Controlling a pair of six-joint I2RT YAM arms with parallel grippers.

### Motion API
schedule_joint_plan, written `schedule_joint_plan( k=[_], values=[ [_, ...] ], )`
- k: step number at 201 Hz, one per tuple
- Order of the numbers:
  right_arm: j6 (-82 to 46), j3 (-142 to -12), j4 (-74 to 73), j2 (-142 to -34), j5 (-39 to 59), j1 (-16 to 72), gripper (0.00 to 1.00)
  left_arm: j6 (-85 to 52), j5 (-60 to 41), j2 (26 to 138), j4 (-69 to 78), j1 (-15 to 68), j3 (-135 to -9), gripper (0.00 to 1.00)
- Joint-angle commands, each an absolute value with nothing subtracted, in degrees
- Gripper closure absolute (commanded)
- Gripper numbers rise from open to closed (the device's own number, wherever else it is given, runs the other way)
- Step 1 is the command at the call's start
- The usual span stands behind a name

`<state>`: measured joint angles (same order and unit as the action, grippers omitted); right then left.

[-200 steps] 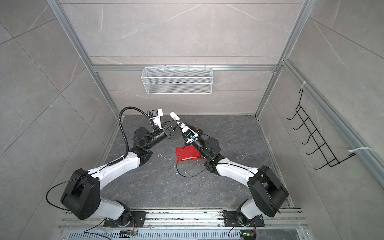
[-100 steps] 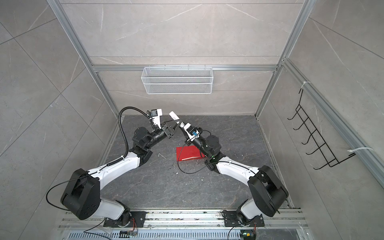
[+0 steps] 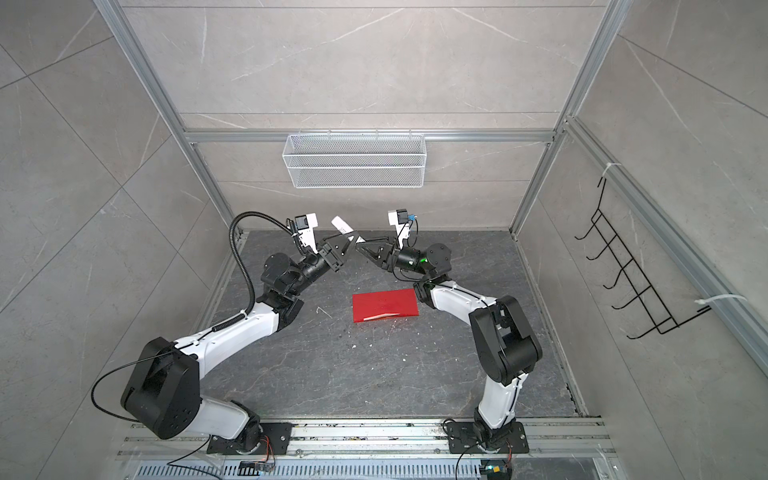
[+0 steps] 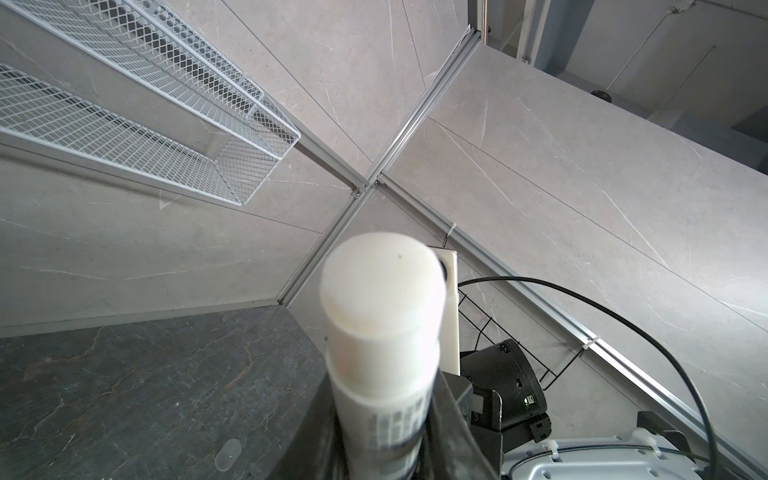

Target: Place the letter into the envelope and seal it

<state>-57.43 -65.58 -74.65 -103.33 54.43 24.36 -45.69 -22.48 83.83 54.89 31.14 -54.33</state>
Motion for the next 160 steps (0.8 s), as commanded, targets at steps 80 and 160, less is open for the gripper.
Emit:
schedule_joint_plan(
  k=[80, 160],
  values=[
    [19.12, -46.77, -54.01, -78.72, 11.01, 32.78, 0.26, -44.21, -26.38, 83.84, 54.91, 31.64, -54.55, 1.00],
    [24.08, -46.43, -60.53, -82.54, 4.66, 37.54, 0.36, -44.56, -26.48, 83.85, 54.84, 31.55, -54.83, 1.00]
  ],
)
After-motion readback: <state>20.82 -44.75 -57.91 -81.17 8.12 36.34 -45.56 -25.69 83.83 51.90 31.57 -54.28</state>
